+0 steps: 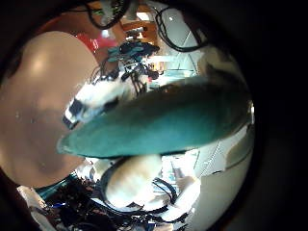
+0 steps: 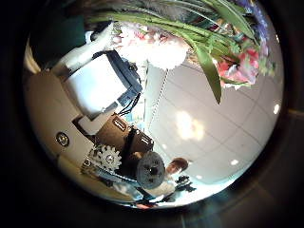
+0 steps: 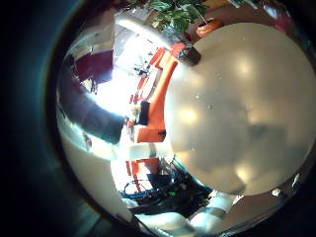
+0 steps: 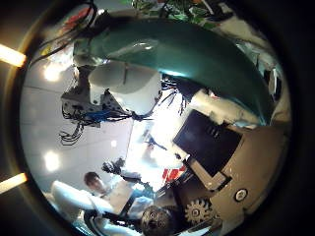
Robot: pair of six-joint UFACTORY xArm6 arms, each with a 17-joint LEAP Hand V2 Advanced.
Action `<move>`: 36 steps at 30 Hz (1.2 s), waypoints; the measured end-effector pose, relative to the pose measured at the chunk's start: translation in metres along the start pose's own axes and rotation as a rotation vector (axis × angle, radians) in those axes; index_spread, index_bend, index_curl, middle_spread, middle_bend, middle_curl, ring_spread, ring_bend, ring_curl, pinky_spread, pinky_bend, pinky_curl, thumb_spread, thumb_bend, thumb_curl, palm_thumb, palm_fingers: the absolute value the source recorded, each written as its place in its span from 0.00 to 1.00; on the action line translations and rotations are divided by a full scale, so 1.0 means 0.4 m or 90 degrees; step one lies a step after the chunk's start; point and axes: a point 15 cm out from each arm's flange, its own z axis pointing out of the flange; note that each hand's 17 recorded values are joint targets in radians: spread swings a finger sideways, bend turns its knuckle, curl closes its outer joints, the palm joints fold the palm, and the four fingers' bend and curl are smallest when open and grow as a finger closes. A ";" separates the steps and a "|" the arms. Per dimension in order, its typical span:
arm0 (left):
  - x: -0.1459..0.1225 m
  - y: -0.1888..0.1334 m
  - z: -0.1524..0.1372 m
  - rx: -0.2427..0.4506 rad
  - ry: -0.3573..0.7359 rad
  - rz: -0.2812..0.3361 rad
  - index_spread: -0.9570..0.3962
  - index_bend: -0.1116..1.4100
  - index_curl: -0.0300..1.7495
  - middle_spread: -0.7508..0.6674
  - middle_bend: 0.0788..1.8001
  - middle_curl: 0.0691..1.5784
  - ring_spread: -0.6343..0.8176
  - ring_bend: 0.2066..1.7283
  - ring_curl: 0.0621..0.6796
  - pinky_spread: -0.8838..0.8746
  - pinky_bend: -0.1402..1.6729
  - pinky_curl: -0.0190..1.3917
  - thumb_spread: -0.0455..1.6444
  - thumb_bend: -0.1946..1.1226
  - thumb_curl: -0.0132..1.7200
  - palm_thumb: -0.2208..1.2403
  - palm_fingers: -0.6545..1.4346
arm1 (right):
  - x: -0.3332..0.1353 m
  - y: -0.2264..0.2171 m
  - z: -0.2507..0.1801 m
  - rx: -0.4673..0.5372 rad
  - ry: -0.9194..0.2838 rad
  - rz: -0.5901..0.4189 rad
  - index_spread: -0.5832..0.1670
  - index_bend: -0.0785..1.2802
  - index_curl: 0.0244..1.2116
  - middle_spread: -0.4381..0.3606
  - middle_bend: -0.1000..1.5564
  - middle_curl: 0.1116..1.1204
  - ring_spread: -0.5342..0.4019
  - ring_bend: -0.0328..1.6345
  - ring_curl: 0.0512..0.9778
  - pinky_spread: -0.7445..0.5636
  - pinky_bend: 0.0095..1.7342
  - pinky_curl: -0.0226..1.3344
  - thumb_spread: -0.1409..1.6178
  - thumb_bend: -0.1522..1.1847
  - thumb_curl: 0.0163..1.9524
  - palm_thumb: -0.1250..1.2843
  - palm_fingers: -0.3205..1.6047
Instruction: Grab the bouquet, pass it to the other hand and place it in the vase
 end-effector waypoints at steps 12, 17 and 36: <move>0.191 -0.079 -0.161 0.138 -0.076 0.165 0.24 0.62 0.60 0.16 0.60 0.65 0.16 0.90 0.79 0.20 0.78 0.66 0.63 0.27 0.43 0.88 0.79 | 0.073 0.010 -0.075 0.079 0.006 0.056 0.26 0.37 0.53 0.32 0.58 0.48 0.30 0.78 0.56 0.26 0.68 0.49 0.65 0.09 0.40 0.62 0.37; 0.245 -0.104 -0.257 0.204 -0.123 0.232 0.22 0.61 0.63 0.15 0.61 0.66 0.17 0.91 0.80 0.19 0.78 0.69 0.64 0.26 0.46 0.89 0.79 | 0.075 0.009 -0.076 0.080 0.006 0.059 0.23 0.39 0.50 0.37 0.51 0.43 0.35 0.68 0.48 0.44 0.59 0.45 0.65 0.09 0.36 0.62 0.26; 0.208 -0.331 -0.492 0.398 -0.208 0.338 0.18 0.56 0.71 0.13 0.60 0.68 0.17 0.91 0.79 0.17 0.74 0.77 0.66 0.23 0.52 0.89 0.80 | 0.100 -0.012 -0.056 0.079 0.029 0.056 0.23 0.30 0.37 0.38 0.38 0.29 0.53 0.55 0.32 0.87 0.47 0.33 0.65 0.10 0.29 0.62 0.28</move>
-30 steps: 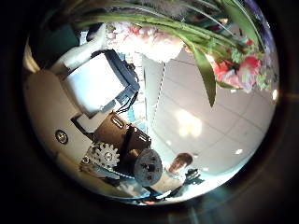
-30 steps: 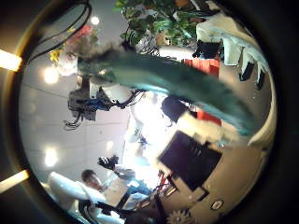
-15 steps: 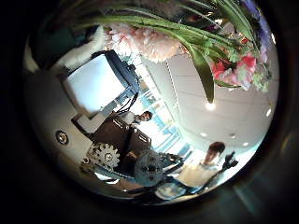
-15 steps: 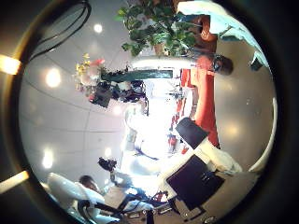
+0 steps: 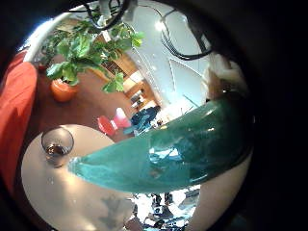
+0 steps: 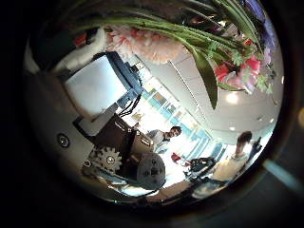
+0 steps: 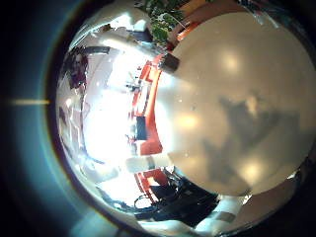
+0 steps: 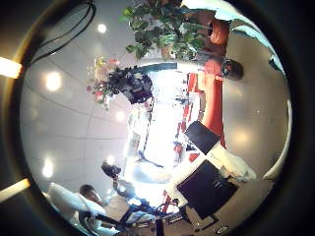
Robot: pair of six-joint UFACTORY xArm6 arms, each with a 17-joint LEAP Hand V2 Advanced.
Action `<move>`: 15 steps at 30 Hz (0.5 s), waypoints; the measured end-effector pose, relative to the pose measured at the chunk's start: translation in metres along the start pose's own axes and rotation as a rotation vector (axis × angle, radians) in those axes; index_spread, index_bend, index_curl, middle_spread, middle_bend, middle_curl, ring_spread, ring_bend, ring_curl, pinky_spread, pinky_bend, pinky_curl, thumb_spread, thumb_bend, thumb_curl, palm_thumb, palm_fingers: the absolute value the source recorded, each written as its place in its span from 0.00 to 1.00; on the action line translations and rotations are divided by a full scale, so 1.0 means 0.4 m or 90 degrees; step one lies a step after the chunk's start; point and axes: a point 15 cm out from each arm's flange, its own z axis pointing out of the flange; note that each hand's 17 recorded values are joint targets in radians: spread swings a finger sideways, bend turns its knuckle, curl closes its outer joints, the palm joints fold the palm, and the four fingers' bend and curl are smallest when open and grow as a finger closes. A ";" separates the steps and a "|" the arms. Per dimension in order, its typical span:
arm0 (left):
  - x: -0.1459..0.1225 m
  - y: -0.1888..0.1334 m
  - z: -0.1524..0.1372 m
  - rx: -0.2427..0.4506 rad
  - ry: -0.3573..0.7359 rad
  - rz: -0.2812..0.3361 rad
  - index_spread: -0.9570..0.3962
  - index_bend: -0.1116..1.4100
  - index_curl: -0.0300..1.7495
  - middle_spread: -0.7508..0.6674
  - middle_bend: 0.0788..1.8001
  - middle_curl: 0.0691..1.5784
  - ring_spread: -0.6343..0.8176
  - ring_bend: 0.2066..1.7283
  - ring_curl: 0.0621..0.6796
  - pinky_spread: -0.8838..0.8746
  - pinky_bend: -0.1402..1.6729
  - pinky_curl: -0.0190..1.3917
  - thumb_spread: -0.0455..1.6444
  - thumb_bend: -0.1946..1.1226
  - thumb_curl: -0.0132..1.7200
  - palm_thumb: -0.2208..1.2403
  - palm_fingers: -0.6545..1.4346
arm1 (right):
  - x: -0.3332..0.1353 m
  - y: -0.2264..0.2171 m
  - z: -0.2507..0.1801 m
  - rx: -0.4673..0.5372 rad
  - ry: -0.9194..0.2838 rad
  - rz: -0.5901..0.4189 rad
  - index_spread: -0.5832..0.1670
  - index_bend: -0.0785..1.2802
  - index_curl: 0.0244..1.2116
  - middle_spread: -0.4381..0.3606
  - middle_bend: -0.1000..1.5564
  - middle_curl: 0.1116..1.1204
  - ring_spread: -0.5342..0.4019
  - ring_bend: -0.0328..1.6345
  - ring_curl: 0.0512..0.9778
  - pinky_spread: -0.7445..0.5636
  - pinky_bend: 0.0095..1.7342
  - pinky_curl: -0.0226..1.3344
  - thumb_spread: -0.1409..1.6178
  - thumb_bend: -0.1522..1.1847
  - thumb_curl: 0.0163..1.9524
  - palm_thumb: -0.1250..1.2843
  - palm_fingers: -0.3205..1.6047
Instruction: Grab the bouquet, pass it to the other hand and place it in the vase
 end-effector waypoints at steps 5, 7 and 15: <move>-0.086 -0.022 0.026 -0.001 -0.006 -0.016 0.18 0.55 0.72 0.13 0.59 0.68 0.17 0.90 0.78 0.16 0.73 0.79 0.67 0.23 0.53 0.89 0.80 | 0.005 -0.004 -0.001 0.004 0.004 -0.004 0.23 0.29 0.35 0.38 0.36 0.28 0.53 0.53 0.29 0.89 0.44 0.30 0.65 0.10 0.28 0.62 0.30; -0.115 -0.040 0.028 0.004 -0.012 -0.016 0.18 0.54 0.73 0.12 0.59 0.68 0.17 0.90 0.78 0.16 0.72 0.79 0.67 0.22 0.54 0.89 0.80 | 0.007 -0.007 -0.002 0.004 0.005 -0.008 0.22 0.28 0.35 0.39 0.36 0.27 0.53 0.52 0.28 0.90 0.43 0.29 0.65 0.10 0.28 0.62 0.31; -0.220 -0.081 0.040 0.010 -0.038 -0.025 0.17 0.52 0.74 0.12 0.58 0.69 0.17 0.89 0.78 0.15 0.71 0.81 0.68 0.21 0.55 0.89 0.81 | 0.009 -0.003 0.010 -0.004 0.007 -0.013 0.22 0.26 0.34 0.35 0.33 0.26 0.52 0.50 0.25 0.91 0.40 0.26 0.65 0.10 0.27 0.63 0.33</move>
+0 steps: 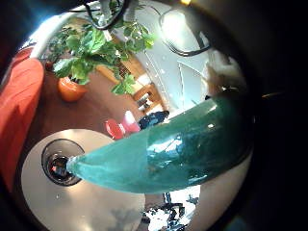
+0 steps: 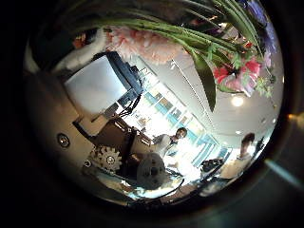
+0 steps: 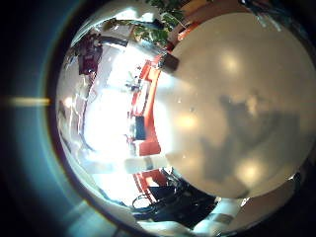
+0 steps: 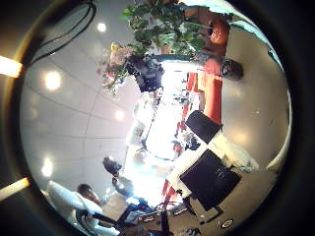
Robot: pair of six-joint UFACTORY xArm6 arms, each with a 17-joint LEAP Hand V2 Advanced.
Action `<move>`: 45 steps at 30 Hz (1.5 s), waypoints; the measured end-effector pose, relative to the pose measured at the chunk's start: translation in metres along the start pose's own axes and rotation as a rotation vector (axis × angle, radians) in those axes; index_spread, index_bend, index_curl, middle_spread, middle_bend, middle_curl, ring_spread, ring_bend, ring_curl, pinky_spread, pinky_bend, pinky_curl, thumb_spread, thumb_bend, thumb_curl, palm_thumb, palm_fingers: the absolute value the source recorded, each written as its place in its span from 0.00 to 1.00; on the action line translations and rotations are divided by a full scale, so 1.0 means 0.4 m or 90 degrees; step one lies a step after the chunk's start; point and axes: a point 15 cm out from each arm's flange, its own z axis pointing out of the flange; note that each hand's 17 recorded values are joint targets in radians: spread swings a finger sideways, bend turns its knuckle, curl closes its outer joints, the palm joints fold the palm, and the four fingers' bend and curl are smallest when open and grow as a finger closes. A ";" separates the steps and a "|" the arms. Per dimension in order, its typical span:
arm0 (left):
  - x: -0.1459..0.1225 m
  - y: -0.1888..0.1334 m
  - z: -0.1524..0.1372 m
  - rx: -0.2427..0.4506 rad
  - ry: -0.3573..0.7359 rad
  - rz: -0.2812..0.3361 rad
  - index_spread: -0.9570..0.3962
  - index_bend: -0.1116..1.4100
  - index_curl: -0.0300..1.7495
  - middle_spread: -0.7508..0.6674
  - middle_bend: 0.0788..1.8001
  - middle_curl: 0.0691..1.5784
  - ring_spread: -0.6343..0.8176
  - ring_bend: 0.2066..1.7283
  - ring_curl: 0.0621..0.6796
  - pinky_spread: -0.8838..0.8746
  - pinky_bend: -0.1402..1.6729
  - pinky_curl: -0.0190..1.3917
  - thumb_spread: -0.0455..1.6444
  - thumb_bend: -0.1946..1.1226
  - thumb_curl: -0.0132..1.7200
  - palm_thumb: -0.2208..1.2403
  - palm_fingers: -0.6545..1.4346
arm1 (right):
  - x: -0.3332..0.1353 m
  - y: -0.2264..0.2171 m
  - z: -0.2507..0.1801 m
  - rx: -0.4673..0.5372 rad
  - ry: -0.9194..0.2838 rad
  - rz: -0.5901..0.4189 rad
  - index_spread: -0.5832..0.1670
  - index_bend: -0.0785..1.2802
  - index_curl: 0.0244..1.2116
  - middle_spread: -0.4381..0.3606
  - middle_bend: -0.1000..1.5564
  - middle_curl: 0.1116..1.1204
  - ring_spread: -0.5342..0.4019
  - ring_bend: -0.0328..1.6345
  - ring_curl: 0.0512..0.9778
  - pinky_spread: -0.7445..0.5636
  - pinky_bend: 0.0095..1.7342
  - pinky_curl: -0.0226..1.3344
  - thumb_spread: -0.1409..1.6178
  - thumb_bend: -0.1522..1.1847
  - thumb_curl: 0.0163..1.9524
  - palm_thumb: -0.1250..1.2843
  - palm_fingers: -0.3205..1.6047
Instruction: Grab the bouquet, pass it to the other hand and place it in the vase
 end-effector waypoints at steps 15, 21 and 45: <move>-0.153 0.002 0.037 -0.012 -0.002 -0.029 0.16 0.48 0.77 0.11 0.56 0.70 0.16 0.88 0.78 0.13 0.69 0.82 0.68 0.18 0.56 0.88 0.81 | 0.003 0.008 0.006 -0.007 0.002 -0.003 0.22 0.24 0.33 0.40 0.30 0.24 0.51 0.47 0.21 0.91 0.36 0.21 0.65 0.10 0.27 0.63 0.37; -0.202 0.005 0.042 0.012 0.022 -0.053 0.16 0.40 0.77 0.12 0.53 0.68 0.15 0.81 0.73 0.13 0.66 0.76 0.63 0.09 0.49 0.72 0.79 | 0.005 0.012 0.009 -0.008 0.000 -0.002 0.22 0.24 0.33 0.38 0.29 0.24 0.50 0.46 0.19 0.91 0.35 0.19 0.65 0.10 0.27 0.63 0.39; -0.334 0.090 -0.150 0.001 0.026 -0.129 0.74 0.13 0.26 0.91 0.05 0.23 0.81 0.24 0.19 0.83 0.18 0.34 0.55 0.12 0.22 0.19 0.22 | -0.003 0.023 0.015 -0.009 0.001 -0.006 0.23 0.26 0.36 0.35 0.30 0.26 0.44 0.45 0.16 0.92 0.29 0.11 0.65 0.10 0.26 0.63 0.46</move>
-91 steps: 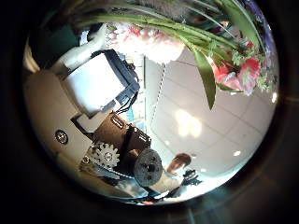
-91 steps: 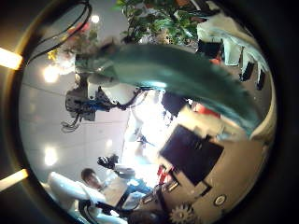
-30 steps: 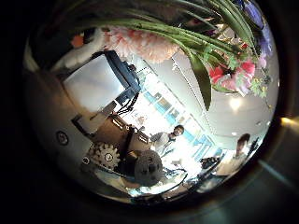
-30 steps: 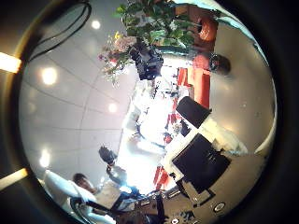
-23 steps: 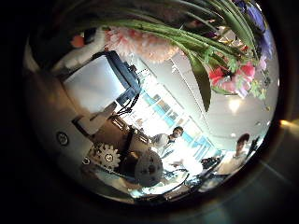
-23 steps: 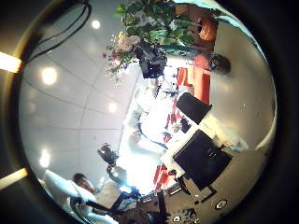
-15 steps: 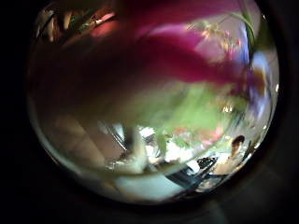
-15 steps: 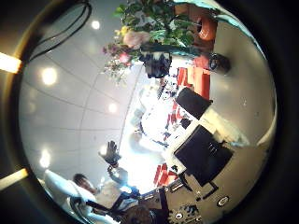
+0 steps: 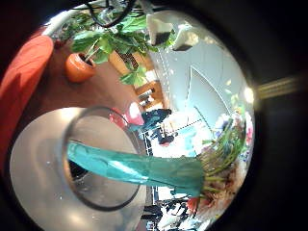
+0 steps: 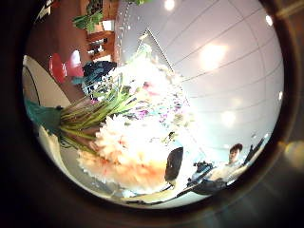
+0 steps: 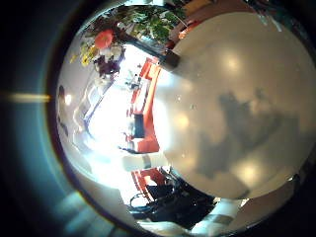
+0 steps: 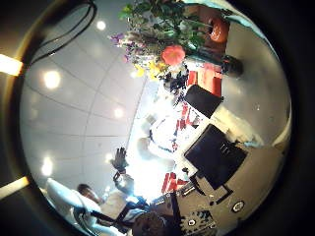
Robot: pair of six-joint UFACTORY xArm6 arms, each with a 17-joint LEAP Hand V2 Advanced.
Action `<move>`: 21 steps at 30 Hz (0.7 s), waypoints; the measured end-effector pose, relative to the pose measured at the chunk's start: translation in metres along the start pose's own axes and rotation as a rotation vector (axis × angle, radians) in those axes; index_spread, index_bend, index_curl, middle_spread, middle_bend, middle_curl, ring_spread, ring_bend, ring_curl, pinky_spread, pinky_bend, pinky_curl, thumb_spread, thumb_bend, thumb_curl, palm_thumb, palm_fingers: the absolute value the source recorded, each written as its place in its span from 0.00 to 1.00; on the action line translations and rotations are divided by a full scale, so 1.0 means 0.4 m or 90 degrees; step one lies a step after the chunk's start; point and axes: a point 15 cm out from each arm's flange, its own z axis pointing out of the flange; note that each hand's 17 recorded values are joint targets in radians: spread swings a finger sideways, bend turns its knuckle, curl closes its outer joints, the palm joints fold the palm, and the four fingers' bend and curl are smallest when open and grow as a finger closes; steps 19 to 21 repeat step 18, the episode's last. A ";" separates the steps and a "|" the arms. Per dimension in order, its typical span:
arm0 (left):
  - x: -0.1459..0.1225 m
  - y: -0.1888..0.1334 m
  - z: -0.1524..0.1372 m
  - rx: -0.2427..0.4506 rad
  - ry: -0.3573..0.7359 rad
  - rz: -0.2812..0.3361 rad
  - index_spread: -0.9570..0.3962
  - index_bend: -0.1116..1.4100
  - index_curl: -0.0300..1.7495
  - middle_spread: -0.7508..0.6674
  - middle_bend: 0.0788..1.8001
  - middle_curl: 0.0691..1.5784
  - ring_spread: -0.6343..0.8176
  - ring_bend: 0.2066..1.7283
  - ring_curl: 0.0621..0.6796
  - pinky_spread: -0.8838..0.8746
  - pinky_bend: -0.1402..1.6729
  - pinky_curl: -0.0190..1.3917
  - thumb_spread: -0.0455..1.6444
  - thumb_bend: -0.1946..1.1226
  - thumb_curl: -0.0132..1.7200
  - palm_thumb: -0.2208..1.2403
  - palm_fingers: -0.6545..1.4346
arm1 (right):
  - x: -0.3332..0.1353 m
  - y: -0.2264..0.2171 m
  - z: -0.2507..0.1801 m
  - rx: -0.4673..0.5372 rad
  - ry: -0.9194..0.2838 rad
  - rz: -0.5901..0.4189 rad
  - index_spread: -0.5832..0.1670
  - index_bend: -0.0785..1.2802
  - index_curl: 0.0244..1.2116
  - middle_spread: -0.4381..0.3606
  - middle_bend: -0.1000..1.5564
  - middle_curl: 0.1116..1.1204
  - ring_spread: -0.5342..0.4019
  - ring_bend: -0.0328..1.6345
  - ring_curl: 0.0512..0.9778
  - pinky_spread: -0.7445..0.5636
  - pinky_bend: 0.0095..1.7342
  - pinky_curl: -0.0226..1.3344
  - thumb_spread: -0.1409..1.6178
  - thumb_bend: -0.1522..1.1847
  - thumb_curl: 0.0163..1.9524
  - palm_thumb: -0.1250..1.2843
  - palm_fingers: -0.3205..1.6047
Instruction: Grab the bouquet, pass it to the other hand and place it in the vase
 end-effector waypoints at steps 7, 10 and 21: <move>0.076 -0.019 -0.081 0.024 -0.016 0.025 0.75 0.15 0.20 0.92 0.05 0.18 0.83 0.21 0.18 0.84 0.18 0.29 0.55 0.12 0.21 0.19 0.24 | -0.017 0.004 -0.002 -0.001 0.003 -0.013 0.23 0.26 0.37 0.30 0.29 0.27 0.43 0.46 0.15 0.92 0.28 0.10 0.65 0.10 0.27 0.63 0.48; 0.115 0.004 -0.109 0.028 -0.017 0.032 0.75 0.15 0.18 0.91 0.05 0.17 0.83 0.20 0.18 0.83 0.18 0.28 0.55 0.12 0.21 0.19 0.25 | -0.021 0.006 -0.004 -0.002 0.003 -0.016 0.23 0.26 0.38 0.29 0.30 0.27 0.42 0.45 0.15 0.92 0.28 0.09 0.65 0.10 0.27 0.63 0.48; 0.209 0.170 -0.152 -0.022 -0.085 0.037 0.76 0.17 0.17 0.91 0.05 0.14 0.84 0.17 0.18 0.83 0.18 0.25 0.57 0.13 0.20 0.21 0.27 | -0.018 0.039 -0.036 -0.023 0.064 -0.029 0.22 0.25 0.38 0.32 0.30 0.28 0.41 0.46 0.15 0.93 0.29 0.07 0.65 0.10 0.27 0.63 0.49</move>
